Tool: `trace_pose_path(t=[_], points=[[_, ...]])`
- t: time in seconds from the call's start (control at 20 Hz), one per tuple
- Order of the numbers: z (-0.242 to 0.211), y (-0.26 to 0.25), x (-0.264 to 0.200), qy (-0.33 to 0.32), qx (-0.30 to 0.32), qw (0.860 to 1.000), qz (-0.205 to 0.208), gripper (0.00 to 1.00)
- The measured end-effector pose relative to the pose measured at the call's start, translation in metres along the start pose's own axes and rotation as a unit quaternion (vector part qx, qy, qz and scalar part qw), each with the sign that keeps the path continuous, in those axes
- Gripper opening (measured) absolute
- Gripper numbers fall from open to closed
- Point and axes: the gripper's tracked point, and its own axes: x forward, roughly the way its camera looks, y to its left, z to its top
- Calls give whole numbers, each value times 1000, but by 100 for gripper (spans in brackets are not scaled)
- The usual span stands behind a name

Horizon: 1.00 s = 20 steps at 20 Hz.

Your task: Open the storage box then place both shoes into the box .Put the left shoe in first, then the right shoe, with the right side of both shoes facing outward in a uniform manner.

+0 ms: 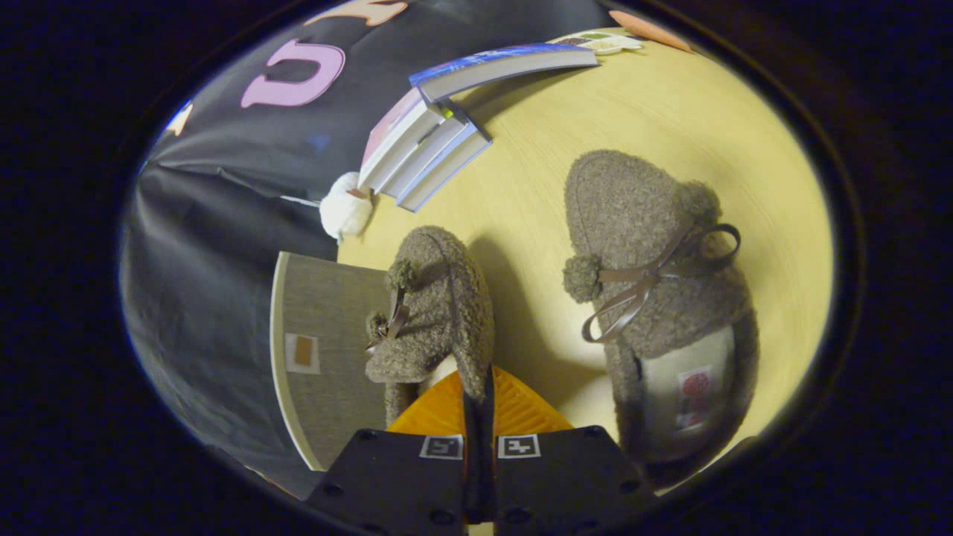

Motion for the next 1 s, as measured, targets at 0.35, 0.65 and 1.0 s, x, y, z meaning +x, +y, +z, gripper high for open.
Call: trace_pose_path(t=[0.35, 0.65, 1.0], points=[[9, 61, -53, -23, 32, 997, 71, 3], [5, 138, -88, -20, -1, 993, 120, 3], [-36, 204, -50, 61, -12, 991, 121, 3]])
